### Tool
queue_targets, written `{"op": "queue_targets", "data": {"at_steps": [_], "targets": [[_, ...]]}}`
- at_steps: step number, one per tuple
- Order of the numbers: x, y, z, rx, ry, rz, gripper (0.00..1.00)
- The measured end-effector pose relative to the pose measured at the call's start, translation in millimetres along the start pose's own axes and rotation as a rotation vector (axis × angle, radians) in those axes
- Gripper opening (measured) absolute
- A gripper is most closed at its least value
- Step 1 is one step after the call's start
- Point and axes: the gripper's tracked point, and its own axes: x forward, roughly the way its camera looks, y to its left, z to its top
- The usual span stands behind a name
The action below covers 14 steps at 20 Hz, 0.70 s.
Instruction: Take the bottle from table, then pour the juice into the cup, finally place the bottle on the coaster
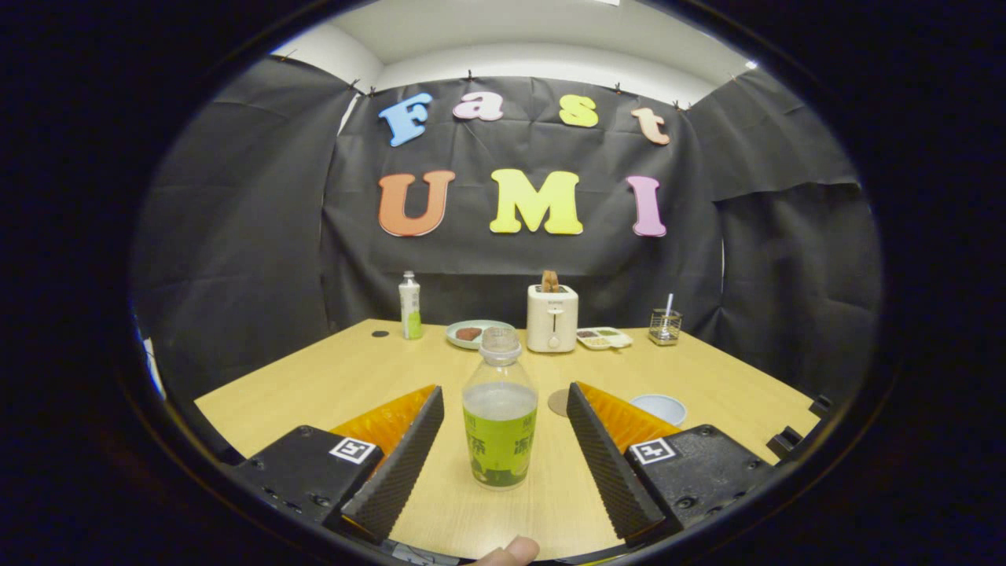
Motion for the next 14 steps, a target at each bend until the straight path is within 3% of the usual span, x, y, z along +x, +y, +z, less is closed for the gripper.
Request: {"op": "queue_targets", "data": {"at_steps": [10,14], "targets": [[39.2,10.9,-37.9,0.000,0.019,-0.020,1.00],[52.9,7.7,-38.4,0.054,-0.010,-0.041,1.00]]}}
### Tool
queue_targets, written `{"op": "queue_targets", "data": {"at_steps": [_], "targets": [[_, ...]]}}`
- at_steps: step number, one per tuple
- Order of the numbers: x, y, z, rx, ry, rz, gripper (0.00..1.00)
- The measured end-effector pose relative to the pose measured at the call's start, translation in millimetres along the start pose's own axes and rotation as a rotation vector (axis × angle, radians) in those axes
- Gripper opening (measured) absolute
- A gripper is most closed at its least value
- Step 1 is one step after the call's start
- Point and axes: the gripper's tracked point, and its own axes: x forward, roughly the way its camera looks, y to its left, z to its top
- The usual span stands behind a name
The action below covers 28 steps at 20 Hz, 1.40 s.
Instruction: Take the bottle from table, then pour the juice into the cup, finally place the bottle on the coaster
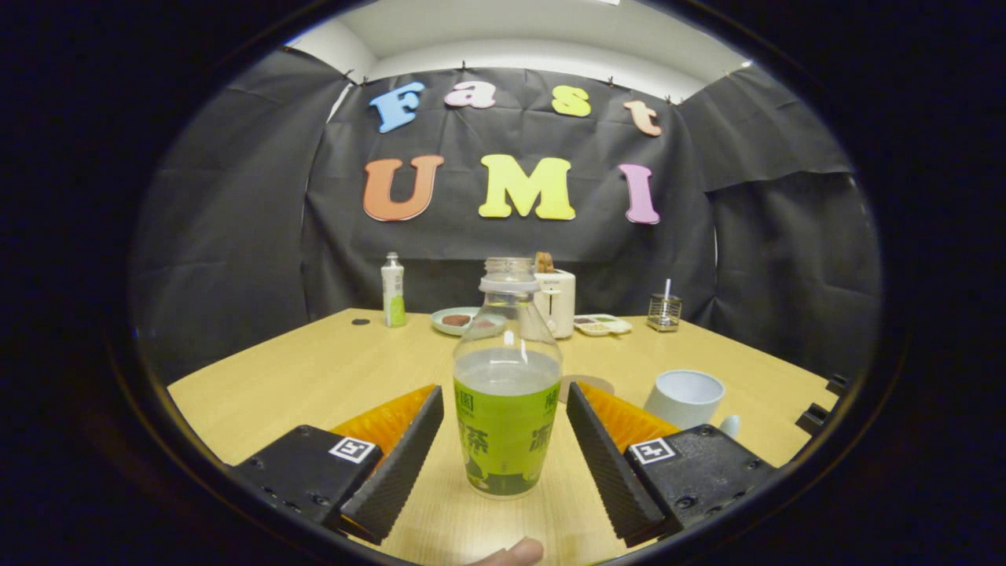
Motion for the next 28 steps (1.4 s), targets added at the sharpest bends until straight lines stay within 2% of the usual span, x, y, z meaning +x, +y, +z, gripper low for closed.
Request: {"op": "queue_targets", "data": {"at_steps": [3,6,8,9,11,13,19,24,28], "targets": [[10.1,3.6,-1.4,0.027,-0.015,0.017,1.00],[20.8,4.5,-4.9,-0.028,-0.006,0.010,1.00],[21.3,-7.9,-6.6,-0.082,-0.006,-0.045,1.00],[26.3,-17.9,-7.5,-0.079,-0.001,-0.085,0.95],[20.1,-22.8,-8.1,-0.026,-0.002,-0.097,0.84],[16.7,-29.6,-8.3,0.012,0.007,-0.112,0.82],[-2.9,-30.2,6.0,0.067,0.021,-0.059,0.81],[-28.1,-19.0,25.0,0.125,0.024,0.023,0.81],[-48.0,-19.5,45.5,0.116,0.016,0.032,0.81]]}}
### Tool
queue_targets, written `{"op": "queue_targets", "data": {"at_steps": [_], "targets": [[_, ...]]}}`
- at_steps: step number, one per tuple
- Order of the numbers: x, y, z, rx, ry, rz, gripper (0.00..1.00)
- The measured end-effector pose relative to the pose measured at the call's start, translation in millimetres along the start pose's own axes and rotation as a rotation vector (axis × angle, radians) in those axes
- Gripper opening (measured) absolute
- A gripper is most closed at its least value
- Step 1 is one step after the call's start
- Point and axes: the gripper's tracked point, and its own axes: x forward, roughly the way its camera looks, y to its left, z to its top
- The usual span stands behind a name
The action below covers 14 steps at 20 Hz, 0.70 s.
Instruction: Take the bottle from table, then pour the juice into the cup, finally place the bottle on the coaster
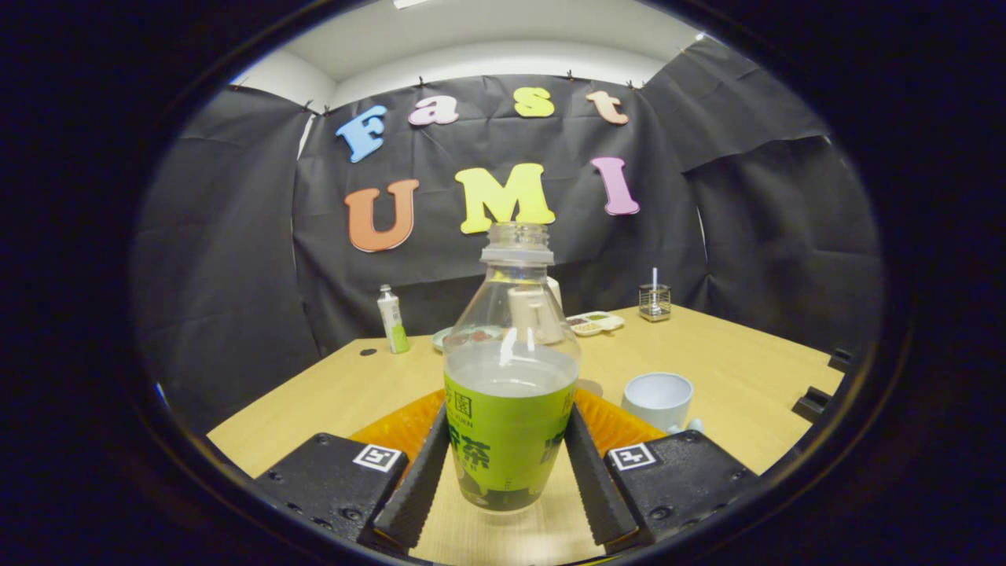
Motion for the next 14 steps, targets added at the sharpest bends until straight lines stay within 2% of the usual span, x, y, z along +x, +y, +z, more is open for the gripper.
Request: {"op": "queue_targets", "data": {"at_steps": [7,14], "targets": [[-16.1,19.8,60.8,0.073,-0.073,0.053,0.81],[-1.8,50.7,76.1,0.205,-0.053,0.152,0.81]]}}
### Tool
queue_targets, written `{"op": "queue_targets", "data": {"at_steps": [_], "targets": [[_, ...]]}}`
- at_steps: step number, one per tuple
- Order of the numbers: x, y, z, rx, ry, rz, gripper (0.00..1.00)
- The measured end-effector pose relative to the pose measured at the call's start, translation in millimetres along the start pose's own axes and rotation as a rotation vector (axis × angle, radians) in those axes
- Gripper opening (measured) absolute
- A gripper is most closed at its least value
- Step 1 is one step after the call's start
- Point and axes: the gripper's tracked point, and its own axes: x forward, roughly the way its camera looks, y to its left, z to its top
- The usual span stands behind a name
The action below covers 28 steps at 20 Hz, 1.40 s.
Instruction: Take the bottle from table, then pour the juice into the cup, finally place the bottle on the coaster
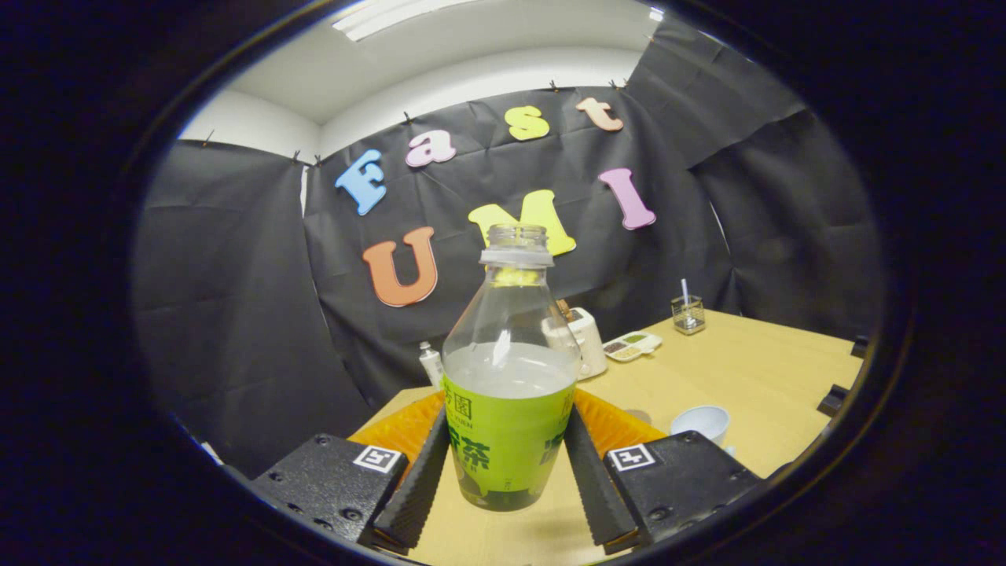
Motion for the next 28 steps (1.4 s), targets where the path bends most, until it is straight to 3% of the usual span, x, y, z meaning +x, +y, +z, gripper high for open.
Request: {"op": "queue_targets", "data": {"at_steps": [13,28], "targets": [[23.2,-2.5,-11.7,0.396,0.027,0.103,0.80],[42.2,-55.9,-0.5,0.927,-0.019,0.203,0.80]]}}
